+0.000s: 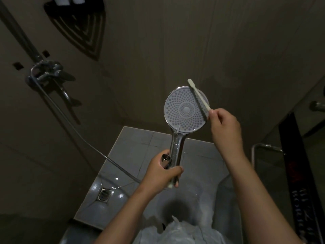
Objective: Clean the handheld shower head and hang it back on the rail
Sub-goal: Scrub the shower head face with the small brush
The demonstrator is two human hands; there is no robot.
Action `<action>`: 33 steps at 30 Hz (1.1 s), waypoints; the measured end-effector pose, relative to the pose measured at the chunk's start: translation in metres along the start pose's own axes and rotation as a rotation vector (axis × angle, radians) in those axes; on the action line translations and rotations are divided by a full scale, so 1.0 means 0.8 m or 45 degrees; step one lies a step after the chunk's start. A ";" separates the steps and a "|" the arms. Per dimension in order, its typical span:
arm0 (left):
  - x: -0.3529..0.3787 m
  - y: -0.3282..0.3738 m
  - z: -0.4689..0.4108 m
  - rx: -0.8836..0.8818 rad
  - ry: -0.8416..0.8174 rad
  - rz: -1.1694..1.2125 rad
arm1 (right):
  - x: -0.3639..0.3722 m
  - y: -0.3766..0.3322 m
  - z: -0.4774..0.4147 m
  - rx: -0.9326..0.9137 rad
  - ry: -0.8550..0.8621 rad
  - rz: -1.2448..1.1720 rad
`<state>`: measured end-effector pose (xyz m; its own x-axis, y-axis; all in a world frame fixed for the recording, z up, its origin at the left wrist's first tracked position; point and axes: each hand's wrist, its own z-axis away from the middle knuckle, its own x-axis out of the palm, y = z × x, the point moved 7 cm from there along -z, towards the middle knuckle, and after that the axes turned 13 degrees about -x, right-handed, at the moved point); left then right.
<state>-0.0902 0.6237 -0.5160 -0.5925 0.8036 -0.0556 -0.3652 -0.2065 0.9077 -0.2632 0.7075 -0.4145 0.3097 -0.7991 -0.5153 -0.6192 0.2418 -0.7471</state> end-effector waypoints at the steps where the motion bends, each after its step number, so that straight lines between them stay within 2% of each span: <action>1: 0.001 0.000 0.000 0.004 0.003 -0.003 | 0.005 -0.004 0.000 -0.018 -0.053 0.026; 6: 0.007 -0.001 0.001 -0.006 0.023 -0.005 | 0.039 -0.012 0.023 -0.099 -0.336 0.068; 10: 0.001 0.001 -0.002 -0.029 0.048 0.044 | 0.048 -0.009 0.041 -0.113 -0.450 0.062; 14: 0.001 0.008 -0.001 -0.017 0.054 0.075 | 0.030 -0.006 0.031 -0.117 -0.281 0.140; 22: 0.004 0.009 -0.001 -0.042 0.046 0.093 | -0.018 0.027 0.011 0.041 0.040 0.232; 28: 0.010 0.013 0.000 -0.016 0.024 0.068 | -0.023 0.043 0.023 0.129 0.153 0.136; 33: 0.009 0.022 -0.005 -0.004 0.022 0.053 | -0.020 0.042 0.030 0.045 0.212 -0.084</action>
<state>-0.1035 0.6235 -0.5017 -0.6197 0.7845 -0.0250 -0.3425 -0.2416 0.9079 -0.2718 0.7415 -0.4417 0.2231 -0.8935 -0.3898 -0.5745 0.2026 -0.7930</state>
